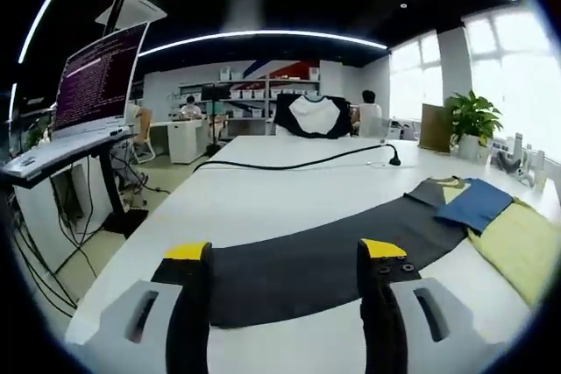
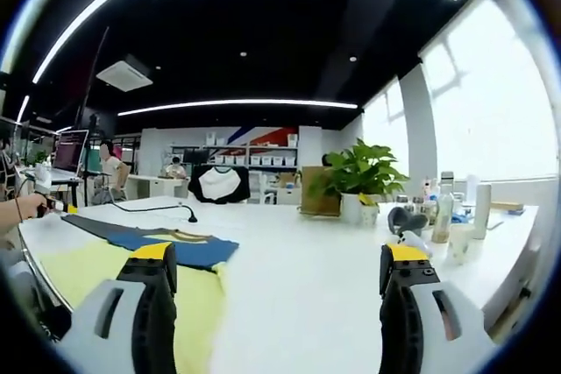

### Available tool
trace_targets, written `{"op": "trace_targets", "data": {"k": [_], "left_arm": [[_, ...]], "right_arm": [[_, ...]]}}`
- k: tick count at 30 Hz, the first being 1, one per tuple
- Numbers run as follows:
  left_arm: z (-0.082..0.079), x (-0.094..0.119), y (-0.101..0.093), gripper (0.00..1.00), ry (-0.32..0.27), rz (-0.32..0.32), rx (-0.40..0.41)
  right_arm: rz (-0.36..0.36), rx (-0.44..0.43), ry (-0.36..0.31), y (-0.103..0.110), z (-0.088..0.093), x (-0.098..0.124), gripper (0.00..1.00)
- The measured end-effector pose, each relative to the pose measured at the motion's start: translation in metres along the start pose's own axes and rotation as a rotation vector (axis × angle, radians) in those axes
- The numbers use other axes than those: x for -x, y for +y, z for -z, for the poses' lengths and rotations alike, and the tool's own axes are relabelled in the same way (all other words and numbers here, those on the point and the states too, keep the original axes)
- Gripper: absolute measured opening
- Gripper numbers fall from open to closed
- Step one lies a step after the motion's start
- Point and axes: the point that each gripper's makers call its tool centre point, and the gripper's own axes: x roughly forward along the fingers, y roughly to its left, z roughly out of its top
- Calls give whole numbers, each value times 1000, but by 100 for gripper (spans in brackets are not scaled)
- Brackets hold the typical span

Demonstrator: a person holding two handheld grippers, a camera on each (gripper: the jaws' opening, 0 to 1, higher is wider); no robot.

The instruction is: Fold the garment on the visible template until the final outline fits inside the template.

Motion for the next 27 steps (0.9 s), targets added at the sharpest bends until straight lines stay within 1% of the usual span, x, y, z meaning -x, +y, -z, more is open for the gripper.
{"op": "trace_targets", "data": {"k": [1,3,5,6,7,8,11,13,14,16,17,18,19,20,21,22,23,25,26,27], "left_arm": [[4,-4,2,67,12,1,3],[12,-7,1,64,45,18,43],[13,-8,1,64,40,21,119],[12,-8,-2,64,36,38,119],[13,-8,-1,63,37,38,101],[14,-9,5,63,39,12,83],[15,-12,8,60,45,14,79],[23,-14,12,54,73,3,91],[19,-14,13,52,52,1,76],[22,-13,15,47,68,-10,61],[25,-13,19,44,84,-29,-2],[26,-12,22,38,92,-45,-56],[26,-12,22,35,84,-47,-45],[26,-14,21,34,83,-37,0],[26,-13,22,33,88,-42,-27],[26,-14,22,30,92,-45,-31],[26,-15,22,24,91,-42,-38],[26,-16,17,15,82,-33,-82],[26,-17,15,13,82,-26,-83],[26,-18,15,12,87,-34,-86]], "right_arm": [[-1,1,-1,0,0,0,99],[-4,0,0,1,-1,2,99],[0,-6,-6,0,-3,4,99],[1,-8,-8,-1,-4,5,99],[2,-15,-13,-2,-6,7,99],[4,-21,-22,-3,-8,8,99],[6,-16,-36,-2,-13,10,99],[2,-14,-38,0,-15,11,99],[0,-13,-39,0,-16,11,99],[0,-10,-43,-1,-18,13,99],[5,-9,-48,-2,-19,14,99],[8,-9,-50,-3,-20,14,99],[9,-10,-50,-3,-20,14,99],[9,-10,-50,-3,-20,15,99],[10,-10,-51,-3,-21,15,99],[11,-9,-51,-3,-21,15,99],[11,-7,-50,-3,-20,15,99],[10,-10,-44,-3,-19,14,99],[10,-11,-45,-3,-19,14,99],[8,-10,-45,-3,-18,15,99]]}}
